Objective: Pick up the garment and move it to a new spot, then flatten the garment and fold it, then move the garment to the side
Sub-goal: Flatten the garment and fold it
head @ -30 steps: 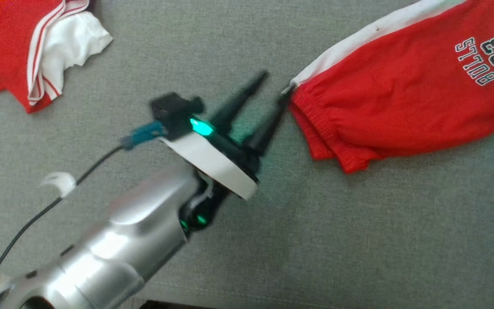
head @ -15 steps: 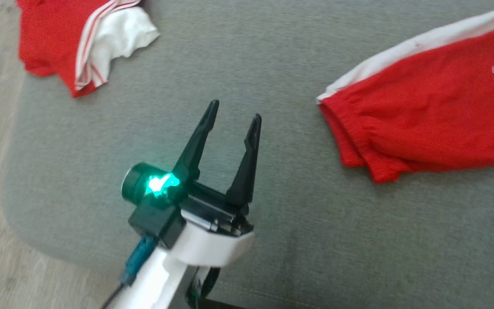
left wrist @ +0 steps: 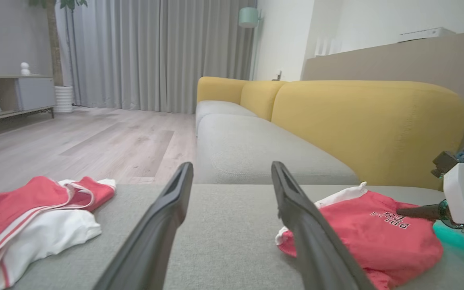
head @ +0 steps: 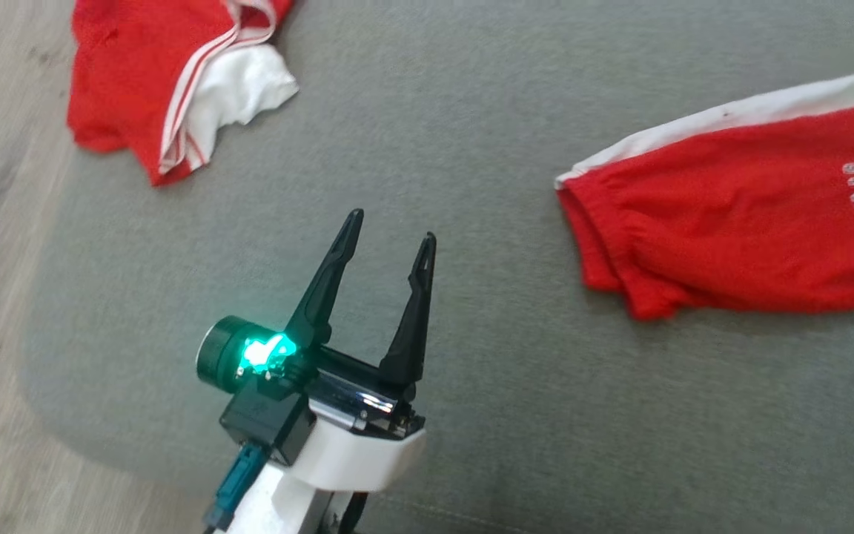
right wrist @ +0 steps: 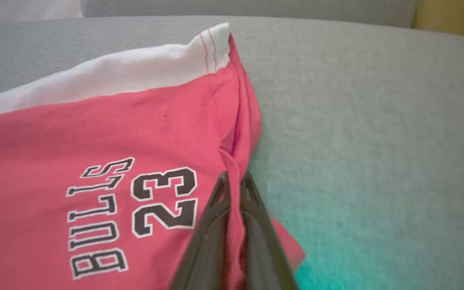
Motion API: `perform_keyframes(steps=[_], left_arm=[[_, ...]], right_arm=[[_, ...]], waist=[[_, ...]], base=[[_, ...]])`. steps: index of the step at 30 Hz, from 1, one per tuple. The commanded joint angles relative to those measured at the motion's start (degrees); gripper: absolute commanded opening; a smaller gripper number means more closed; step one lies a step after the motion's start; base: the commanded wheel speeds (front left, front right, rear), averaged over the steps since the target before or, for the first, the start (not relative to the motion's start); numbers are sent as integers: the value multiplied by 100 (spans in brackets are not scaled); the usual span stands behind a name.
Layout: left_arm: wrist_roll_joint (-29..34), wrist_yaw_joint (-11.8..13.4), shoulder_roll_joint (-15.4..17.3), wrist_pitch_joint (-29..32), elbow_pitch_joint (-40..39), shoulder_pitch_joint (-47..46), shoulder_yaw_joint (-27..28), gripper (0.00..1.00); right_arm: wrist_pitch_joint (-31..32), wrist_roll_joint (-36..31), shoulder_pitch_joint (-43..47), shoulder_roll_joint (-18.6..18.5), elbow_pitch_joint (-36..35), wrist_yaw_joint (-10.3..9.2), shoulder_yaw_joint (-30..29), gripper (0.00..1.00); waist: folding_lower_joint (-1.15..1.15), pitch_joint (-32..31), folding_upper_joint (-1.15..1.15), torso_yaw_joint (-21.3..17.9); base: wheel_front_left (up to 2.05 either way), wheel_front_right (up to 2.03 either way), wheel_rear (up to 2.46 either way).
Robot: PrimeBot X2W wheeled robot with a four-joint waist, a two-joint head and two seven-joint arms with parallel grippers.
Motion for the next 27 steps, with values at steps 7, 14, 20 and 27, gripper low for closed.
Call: perform_keyframes(steps=[7,14,20,27], left_arm=[[124,-73,-9,-23,-118,236,357,100],[129,-131,-10,-23,-139,312,413,100],[91,-172,-10,-23,-105,364,373,100],[47,-206,-10,-23,-35,526,307,100]], right_arm=[[-407,331,733,-47,255,37,-147,0],[-901,425,997,-42,415,37,-414,0],[-1317,137,678,196,20,37,-362,0],[-1018,-461,315,670,-1422,37,240,0]], waist=[[1,-539,0,-731],[1,-688,0,-1136],[1,-879,0,-1251],[1,-1227,0,-1121]], base=[[0,0,0],[0,0,0],[0,0,0],[0,0,0]])
